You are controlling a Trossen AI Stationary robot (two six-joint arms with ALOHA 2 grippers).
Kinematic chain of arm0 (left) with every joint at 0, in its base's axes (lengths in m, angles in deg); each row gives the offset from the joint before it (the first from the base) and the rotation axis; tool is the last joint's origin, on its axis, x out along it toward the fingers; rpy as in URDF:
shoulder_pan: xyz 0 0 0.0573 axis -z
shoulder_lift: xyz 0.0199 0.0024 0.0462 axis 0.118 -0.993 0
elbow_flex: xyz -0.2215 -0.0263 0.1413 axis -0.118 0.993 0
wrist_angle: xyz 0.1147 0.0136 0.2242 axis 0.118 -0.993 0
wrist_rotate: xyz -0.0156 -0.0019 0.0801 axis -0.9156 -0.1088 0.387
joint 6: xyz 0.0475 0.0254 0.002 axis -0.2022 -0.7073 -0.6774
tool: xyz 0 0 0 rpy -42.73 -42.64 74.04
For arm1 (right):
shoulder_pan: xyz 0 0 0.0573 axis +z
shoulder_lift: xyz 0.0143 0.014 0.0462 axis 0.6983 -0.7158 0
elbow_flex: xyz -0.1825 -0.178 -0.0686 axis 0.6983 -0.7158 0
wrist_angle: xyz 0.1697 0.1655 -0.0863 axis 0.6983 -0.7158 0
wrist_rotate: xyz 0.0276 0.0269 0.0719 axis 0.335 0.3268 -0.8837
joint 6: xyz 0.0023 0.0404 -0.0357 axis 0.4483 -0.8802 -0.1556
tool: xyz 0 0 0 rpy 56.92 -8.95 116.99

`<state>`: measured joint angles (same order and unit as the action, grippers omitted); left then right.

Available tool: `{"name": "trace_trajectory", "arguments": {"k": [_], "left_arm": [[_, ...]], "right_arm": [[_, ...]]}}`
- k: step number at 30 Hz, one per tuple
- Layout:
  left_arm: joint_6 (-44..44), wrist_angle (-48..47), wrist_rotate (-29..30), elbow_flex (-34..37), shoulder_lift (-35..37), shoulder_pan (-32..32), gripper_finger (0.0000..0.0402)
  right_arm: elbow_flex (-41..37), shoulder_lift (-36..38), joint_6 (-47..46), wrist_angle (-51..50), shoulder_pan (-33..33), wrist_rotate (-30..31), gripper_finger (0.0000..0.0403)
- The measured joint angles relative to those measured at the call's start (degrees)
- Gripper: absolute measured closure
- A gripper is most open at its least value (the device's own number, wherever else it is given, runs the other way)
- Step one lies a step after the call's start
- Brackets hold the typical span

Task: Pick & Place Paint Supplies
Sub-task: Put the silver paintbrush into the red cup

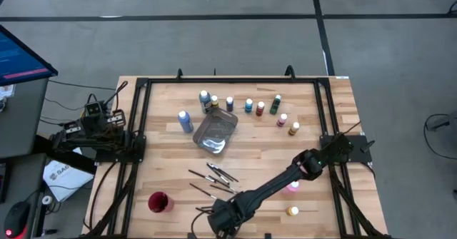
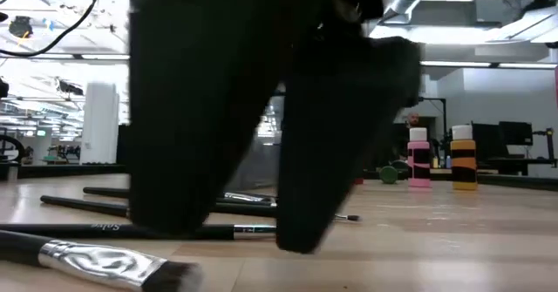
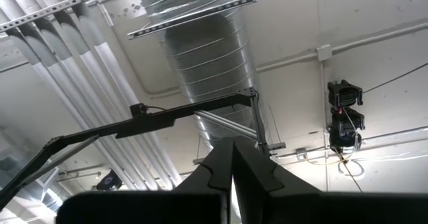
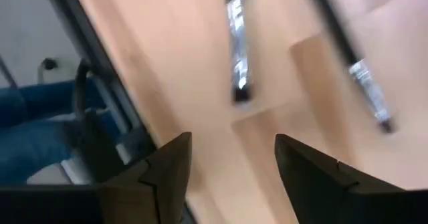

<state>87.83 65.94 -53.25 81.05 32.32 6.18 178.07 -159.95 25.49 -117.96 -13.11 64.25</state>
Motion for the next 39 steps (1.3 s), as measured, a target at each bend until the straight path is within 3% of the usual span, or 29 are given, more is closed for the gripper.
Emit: {"name": "trace_trajectory", "arguments": {"k": [5,15,22,33,39], "left_arm": [[0.00,0.06,-0.04,0.00,0.00,0.00,0.0399],[0.00,0.03,-0.04,0.00,0.01,0.00,0.0399],[0.00,0.02,-0.03,0.00,0.00,0.00,0.0399],[0.00,0.02,-0.02,0.00,0.01,0.00,0.0399],[0.00,0.02,-0.03,0.00,0.01,0.00,0.0399]], "right_arm": [[0.09,-0.20,3.07,-0.19,-0.30,6.09,0.0207],[0.13,0.00,12.07,-0.72,1.95,9.54,0.0228],[0.13,0.00,15.80,0.77,1.78,10.59,0.0219],[0.11,-0.76,17.89,2.63,1.72,11.14,0.0204],[0.13,-0.68,18.09,2.73,1.79,14.88,0.0210]]}}
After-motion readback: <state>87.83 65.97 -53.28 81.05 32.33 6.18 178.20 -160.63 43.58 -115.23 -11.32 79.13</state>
